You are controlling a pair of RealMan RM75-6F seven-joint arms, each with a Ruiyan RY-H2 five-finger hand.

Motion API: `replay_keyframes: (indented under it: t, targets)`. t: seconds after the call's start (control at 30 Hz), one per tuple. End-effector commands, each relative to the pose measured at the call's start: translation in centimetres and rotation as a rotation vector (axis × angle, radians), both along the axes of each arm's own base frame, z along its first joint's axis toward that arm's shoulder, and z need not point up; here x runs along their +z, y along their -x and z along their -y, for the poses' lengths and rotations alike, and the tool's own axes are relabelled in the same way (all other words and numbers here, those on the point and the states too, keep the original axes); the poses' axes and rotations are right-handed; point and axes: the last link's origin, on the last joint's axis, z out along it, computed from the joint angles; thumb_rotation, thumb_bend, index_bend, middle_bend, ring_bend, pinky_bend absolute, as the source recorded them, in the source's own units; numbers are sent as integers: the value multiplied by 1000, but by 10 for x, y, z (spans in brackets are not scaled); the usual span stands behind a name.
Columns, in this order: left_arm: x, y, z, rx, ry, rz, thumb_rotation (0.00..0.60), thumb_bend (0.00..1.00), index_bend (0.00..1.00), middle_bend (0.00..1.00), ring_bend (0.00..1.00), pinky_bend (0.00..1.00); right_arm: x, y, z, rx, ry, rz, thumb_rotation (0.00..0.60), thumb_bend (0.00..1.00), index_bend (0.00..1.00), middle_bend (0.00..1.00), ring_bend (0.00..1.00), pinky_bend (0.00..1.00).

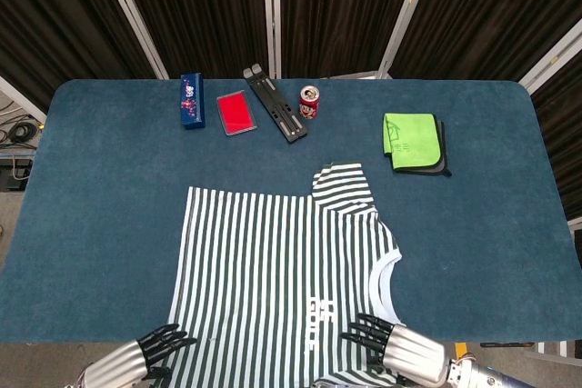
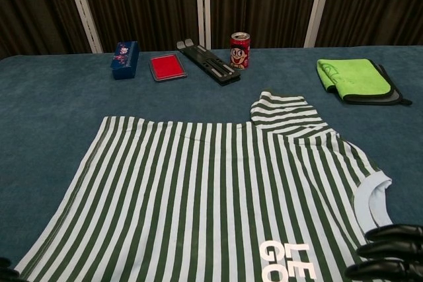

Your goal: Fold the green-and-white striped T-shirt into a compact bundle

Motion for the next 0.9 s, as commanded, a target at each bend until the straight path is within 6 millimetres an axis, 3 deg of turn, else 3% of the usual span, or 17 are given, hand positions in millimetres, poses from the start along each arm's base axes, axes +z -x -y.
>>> replay_keyframes:
  t: [0.03, 0.47, 0.9]
  targets:
    - [0, -1, -5, 17, -14, 12, 600, 566, 771, 0, 0, 0, -1, 1, 5, -19, 14, 2, 600, 441, 782, 48, 0, 0]
    - [3, -6, -76, 175, -187, 44, 600, 565, 764, 0, 0, 0, -3, 6, 61, -174, 169, 28, 600, 441, 782, 47, 0, 0]
    - [-5, -18, -174, 349, -260, 29, 600, 565, 763, 0, 0, 0, -15, 3, 144, -371, 275, 19, 600, 441, 782, 46, 0, 0]
